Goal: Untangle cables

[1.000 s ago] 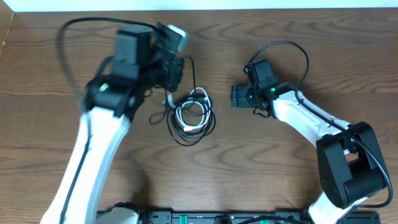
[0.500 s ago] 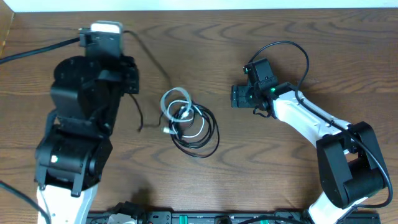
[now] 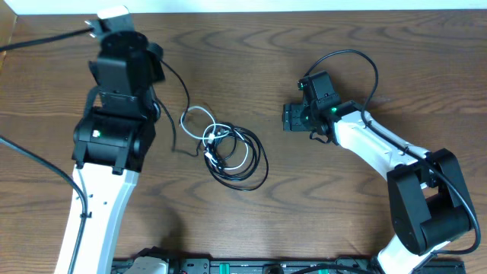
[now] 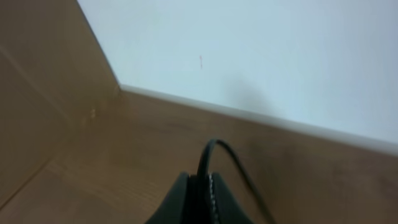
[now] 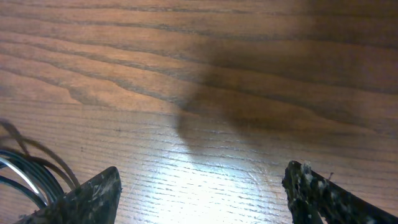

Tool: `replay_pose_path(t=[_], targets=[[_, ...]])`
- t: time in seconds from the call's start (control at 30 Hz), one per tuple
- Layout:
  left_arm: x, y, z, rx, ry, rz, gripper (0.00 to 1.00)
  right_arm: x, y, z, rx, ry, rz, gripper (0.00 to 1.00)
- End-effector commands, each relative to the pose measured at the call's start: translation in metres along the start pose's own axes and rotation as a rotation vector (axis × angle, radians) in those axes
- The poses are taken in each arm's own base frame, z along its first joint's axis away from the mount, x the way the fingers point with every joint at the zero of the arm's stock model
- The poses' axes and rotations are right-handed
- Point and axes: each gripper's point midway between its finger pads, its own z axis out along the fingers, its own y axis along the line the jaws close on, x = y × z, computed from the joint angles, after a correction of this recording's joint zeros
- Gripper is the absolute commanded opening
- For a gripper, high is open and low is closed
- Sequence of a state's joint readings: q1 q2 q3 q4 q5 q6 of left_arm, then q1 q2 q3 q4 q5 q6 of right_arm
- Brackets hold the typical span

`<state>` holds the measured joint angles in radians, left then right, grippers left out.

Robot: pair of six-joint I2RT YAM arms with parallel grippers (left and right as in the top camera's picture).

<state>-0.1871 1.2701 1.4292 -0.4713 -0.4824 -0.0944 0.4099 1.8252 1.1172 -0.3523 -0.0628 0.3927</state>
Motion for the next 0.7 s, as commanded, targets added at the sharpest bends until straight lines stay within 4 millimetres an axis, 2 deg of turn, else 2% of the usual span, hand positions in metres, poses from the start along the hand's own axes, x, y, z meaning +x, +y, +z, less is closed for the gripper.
replay_pose_path(t=[0.0, 0.03, 0.1, 0.2, 0.27, 0.37, 0.43, 0.5, 0.57, 0.6, 0.67], targets=[[-0.055, 0.025, -0.014, -0.049, -0.202, -0.152, 0.08, -0.001, 0.0, -0.002, 0.007, -0.01, -0.017, 0.81], [-0.084, 0.029, -0.027, -0.034, -0.319, -0.223, 0.08, -0.001, 0.0, -0.002, 0.007, -0.009, -0.017, 0.81], [-0.114, 0.036, -0.048, -0.012, -0.446, -0.3, 0.08, -0.001, 0.0, -0.002, 0.007, -0.009, -0.017, 0.81], [-0.139, 0.048, -0.076, 0.007, -0.556, -0.367, 0.08, -0.001, 0.0, -0.002, 0.007, -0.009, -0.017, 0.81], [-0.14, 0.053, -0.085, 0.008, -0.566, -0.373, 0.08, -0.002, 0.001, -0.002, 0.006, -0.011, -0.017, 0.81], [-0.124, 0.053, -0.079, -0.013, -0.494, -0.327, 0.08, -0.004, 0.001, -0.002, 0.003, -0.019, -0.018, 0.81], [-0.107, 0.052, -0.066, -0.049, -0.419, -0.285, 0.08, -0.004, 0.002, -0.002, 0.002, -0.021, -0.018, 0.81], [-0.078, 0.058, -0.044, -0.152, -0.308, -0.225, 0.08, -0.005, 0.002, -0.002, 0.0, -0.025, -0.018, 0.8], [-0.059, 0.062, -0.029, -0.23, -0.237, -0.178, 0.08, -0.005, 0.002, -0.002, -0.001, -0.026, -0.018, 0.8], [-0.04, 0.062, -0.012, -0.29, -0.165, -0.124, 0.08, -0.005, 0.002, -0.002, 0.0, -0.026, -0.018, 0.8], [-0.019, 0.059, 0.008, -0.313, -0.089, -0.07, 0.08, -0.005, 0.003, -0.002, -0.006, -0.024, -0.018, 0.79]])
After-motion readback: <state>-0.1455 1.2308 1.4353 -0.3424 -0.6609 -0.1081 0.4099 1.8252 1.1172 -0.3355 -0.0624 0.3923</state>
